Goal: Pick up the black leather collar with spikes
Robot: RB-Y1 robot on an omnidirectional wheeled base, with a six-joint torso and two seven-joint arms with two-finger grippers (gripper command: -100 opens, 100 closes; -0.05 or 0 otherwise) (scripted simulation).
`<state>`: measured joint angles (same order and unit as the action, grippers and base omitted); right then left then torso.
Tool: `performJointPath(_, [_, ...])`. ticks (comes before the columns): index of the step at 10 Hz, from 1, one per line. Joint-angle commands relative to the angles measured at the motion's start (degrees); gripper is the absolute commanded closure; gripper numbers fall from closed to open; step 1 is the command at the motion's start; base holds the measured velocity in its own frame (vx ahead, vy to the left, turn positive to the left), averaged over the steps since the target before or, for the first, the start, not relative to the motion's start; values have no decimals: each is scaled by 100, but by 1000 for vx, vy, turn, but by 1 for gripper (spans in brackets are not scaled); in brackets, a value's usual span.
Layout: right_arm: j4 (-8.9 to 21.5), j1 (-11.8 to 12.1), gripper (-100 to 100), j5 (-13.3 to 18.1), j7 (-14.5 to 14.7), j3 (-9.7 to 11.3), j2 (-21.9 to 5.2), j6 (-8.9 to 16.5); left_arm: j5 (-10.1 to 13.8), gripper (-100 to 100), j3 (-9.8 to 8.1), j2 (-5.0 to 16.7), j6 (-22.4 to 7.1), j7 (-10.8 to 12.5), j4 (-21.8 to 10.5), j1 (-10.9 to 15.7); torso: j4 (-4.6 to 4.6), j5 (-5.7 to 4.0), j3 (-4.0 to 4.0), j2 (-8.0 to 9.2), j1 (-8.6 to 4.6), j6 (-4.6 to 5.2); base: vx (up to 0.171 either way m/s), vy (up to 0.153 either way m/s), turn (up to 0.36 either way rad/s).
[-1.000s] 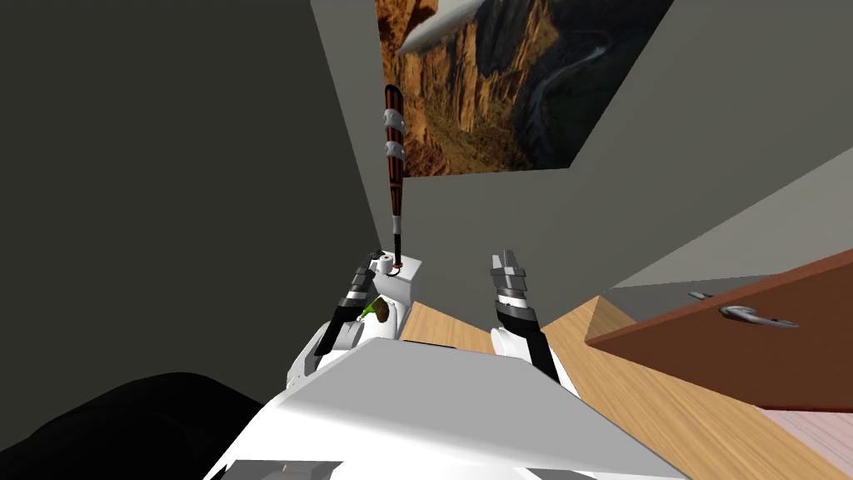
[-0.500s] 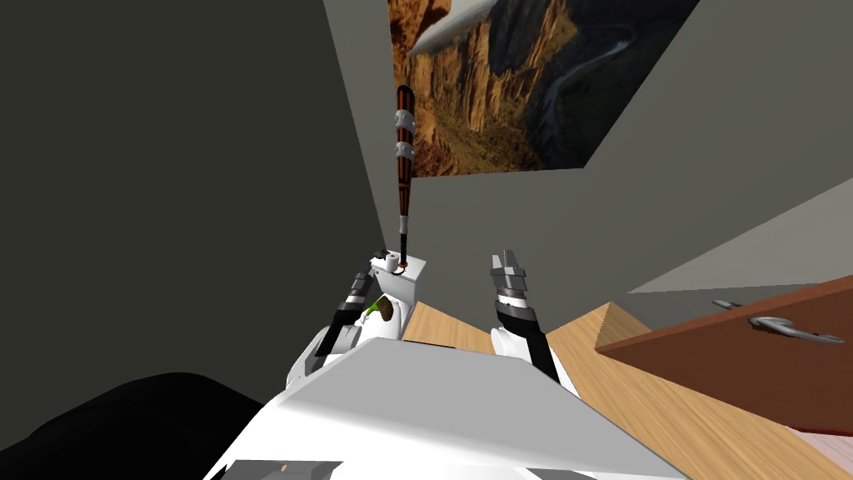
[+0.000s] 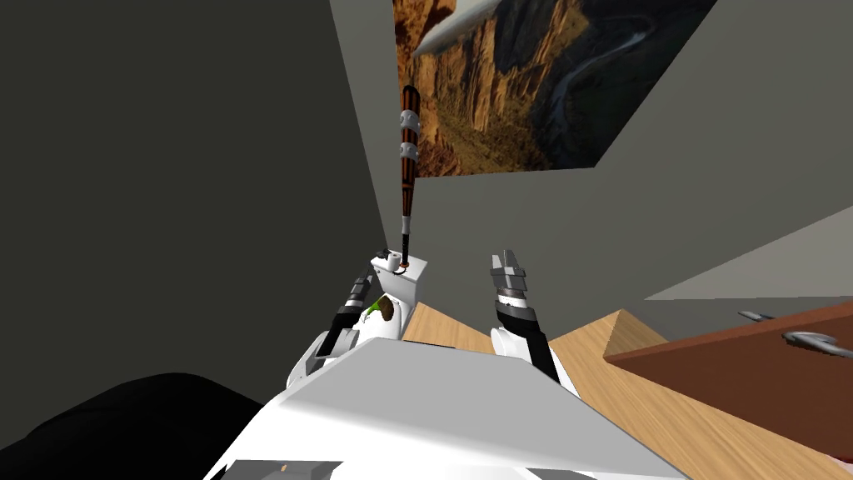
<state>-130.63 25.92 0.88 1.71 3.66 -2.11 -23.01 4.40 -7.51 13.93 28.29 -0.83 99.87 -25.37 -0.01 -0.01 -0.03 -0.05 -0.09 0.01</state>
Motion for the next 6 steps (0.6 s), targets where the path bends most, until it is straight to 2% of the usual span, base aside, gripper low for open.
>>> performJointPath(1, [0,0,0,0,0,0,0,0,9,-100,-34,-31,-2,-15,-286,53,0,0,0,0,0,0,25,-23,83])
performJointPath(3, [0,0,0,0,0,0,0,0,34,-100,-75,-53,-7,-40,-605,111,0,0,0,0,-1,0,34,-16,60])
performJointPath(6, [0,1,0,0,0,0,0,0,77,-100,-120,-105,-21,-110,-1029,196,-7,1,-20,-36,6,2,115,-10,2])
